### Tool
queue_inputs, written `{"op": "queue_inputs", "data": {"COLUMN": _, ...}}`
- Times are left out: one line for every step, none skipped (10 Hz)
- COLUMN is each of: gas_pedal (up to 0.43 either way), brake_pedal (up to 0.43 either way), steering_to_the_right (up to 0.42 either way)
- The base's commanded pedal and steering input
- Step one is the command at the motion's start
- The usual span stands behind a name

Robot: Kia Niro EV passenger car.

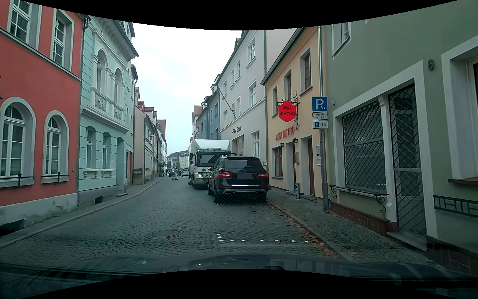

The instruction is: Follow the waypoints while adhering to traffic rules and regulations

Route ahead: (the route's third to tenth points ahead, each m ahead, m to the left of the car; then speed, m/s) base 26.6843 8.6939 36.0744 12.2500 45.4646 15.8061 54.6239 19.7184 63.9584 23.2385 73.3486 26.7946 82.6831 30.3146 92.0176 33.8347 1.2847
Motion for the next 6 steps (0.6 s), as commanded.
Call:
{"op": "queue_inputs", "data": {"gas_pedal": 0.0, "brake_pedal": 0.11, "steering_to_the_right": -0.097}}
{"op": "queue_inputs", "data": {"gas_pedal": 0.0, "brake_pedal": 0.098, "steering_to_the_right": -0.098}}
{"op": "queue_inputs", "data": {"gas_pedal": 0.0, "brake_pedal": 0.085, "steering_to_the_right": -0.098}}
{"op": "queue_inputs", "data": {"gas_pedal": 0.0, "brake_pedal": 0.079, "steering_to_the_right": -0.099}}
{"op": "queue_inputs", "data": {"gas_pedal": 0.0, "brake_pedal": 0.055, "steering_to_the_right": -0.1}}
{"op": "queue_inputs", "data": {"gas_pedal": 0.0, "brake_pedal": 0.037, "steering_to_the_right": -0.103}}
